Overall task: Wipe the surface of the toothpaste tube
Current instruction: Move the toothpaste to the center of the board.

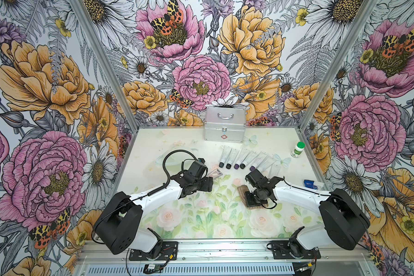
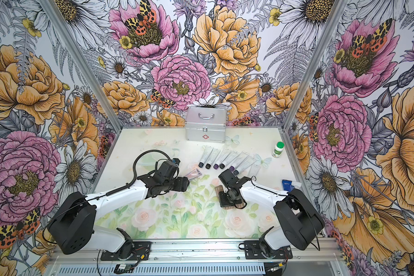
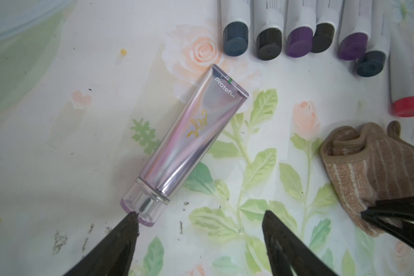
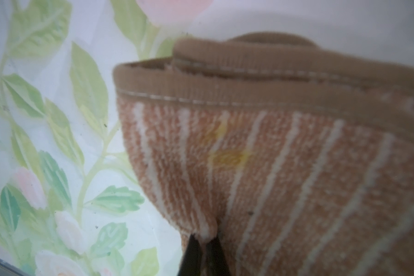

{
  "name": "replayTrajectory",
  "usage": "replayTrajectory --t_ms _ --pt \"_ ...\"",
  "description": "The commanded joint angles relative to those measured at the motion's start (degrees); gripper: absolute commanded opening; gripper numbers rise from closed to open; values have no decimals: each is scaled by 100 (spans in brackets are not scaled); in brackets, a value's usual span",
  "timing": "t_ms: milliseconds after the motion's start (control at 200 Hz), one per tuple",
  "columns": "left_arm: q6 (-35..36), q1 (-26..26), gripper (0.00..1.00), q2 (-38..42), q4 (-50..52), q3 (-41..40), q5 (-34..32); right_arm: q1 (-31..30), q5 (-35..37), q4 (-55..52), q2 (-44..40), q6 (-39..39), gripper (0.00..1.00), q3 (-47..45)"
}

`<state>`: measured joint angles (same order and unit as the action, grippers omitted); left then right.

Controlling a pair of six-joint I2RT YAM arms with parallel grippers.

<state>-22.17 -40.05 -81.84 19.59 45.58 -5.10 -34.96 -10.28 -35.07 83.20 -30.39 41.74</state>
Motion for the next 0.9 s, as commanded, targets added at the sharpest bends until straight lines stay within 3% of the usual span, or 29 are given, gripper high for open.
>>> replayTrajectory --t_ms 0,250,651,896 --pt "222 -306 82 -95 -83 -161 -1271 -58 35 34 -5 -2 0 120" --pt "284 -204 85 -281 -309 -174 -1534 -66 35 26 -14 -13 0 81" --pt "684 367 84 -1006 -887 -17 -534 -64 35 18 -14 -50 0 121" --pt "952 393 74 -1136 -1017 36 -26 -73 18 9 48 -45 0 168"
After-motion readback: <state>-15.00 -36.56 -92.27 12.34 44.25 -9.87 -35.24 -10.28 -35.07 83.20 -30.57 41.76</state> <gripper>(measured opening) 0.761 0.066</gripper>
